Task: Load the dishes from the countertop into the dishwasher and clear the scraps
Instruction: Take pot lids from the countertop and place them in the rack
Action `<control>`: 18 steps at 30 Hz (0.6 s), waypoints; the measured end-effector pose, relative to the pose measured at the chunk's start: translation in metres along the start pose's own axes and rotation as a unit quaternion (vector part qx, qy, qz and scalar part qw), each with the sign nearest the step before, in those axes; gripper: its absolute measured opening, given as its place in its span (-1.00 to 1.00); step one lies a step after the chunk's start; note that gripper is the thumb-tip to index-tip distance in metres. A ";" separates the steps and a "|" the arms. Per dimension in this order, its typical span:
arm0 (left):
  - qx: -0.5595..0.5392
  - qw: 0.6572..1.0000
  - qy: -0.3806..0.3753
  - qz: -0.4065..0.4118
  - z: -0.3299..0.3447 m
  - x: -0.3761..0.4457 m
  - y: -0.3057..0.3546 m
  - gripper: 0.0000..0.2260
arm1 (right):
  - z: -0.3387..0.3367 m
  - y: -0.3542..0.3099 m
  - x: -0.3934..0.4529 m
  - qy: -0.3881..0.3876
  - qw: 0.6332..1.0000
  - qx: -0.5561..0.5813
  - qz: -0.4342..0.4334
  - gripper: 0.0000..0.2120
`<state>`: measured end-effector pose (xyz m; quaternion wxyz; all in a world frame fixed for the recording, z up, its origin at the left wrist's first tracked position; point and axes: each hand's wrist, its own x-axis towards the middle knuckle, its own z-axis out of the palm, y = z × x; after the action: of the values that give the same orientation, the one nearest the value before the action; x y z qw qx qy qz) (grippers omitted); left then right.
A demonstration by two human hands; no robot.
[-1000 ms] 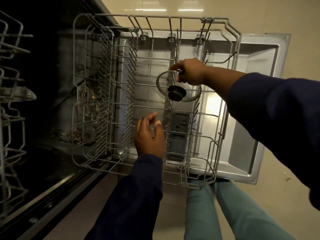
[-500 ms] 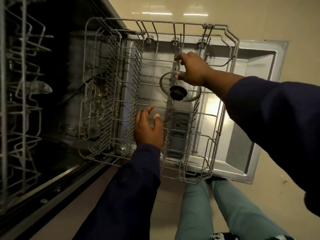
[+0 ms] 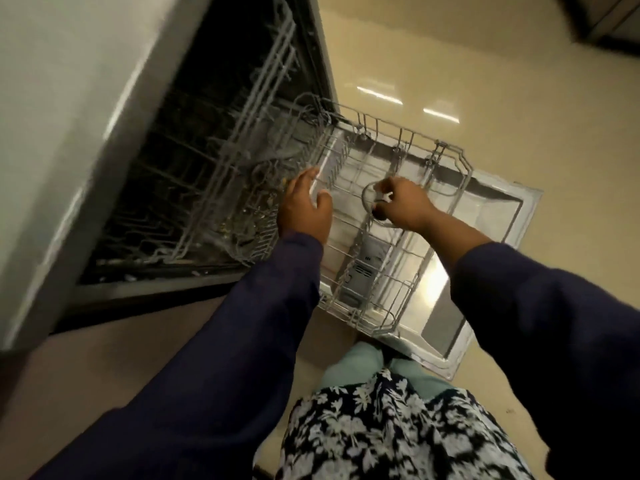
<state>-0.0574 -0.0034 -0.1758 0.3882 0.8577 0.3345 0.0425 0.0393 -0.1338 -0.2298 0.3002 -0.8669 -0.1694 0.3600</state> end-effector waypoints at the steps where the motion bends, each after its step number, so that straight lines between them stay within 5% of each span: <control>1: 0.005 1.000 0.019 0.015 -0.016 -0.009 0.009 -0.60 | -0.006 -0.017 -0.013 -0.003 1.000 0.012 -0.007 -0.63; 10: -0.018 0.979 0.169 0.113 -0.167 -0.086 0.065 -0.67 | -0.036 -0.230 -0.106 0.059 0.973 -0.003 -0.222 -0.78; 18: -0.003 0.943 0.314 0.114 -0.359 -0.159 0.013 -0.64 | 0.046 -0.408 -0.190 0.061 0.931 0.047 -0.358 -0.83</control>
<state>-0.2928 0.1226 0.1125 0.2584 0.8323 0.3388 0.3546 -0.1552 0.0987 0.1057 0.4592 -0.7541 -0.4326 0.1824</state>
